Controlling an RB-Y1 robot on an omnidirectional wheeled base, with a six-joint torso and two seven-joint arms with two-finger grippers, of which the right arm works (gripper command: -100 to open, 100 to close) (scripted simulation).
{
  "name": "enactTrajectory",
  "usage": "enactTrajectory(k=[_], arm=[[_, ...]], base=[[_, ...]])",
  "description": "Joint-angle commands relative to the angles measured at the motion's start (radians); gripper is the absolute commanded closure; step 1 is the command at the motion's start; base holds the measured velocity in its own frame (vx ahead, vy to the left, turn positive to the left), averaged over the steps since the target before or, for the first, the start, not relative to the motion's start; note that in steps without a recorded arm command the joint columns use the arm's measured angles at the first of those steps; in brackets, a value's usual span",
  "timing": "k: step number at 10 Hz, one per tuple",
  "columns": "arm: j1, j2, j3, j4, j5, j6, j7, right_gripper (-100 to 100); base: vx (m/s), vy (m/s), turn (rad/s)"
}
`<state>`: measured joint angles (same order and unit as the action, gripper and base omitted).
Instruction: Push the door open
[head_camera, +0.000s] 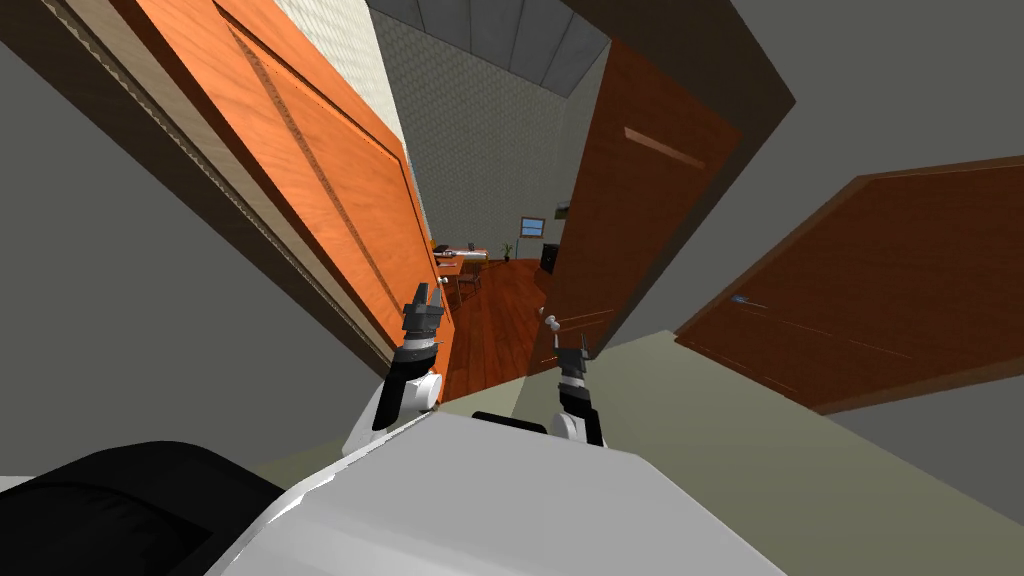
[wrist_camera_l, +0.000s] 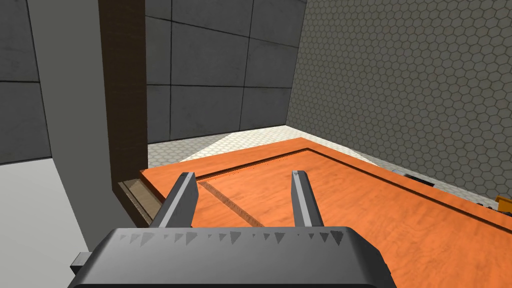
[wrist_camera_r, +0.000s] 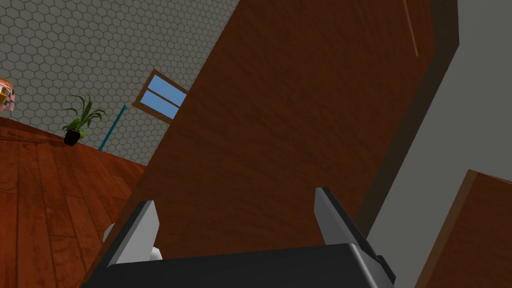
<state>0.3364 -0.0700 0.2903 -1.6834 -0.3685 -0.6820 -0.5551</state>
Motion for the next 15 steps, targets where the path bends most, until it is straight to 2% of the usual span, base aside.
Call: enactTrajectory(k=[1, 9, 15], arm=[[-0.014, 0.002, 0.027, 0.047, -0.023, -0.013, -0.031, -100], [-0.067, -0.006, 0.149, 0.273, -0.136, -0.087, -0.190, -100], [-0.102, -0.006, 0.232, 0.426, -0.213, -0.137, -0.298, -100]], base=[[0.060, -0.129, 0.155], [0.045, -0.122, 0.150], [0.037, -0.124, 0.134]])
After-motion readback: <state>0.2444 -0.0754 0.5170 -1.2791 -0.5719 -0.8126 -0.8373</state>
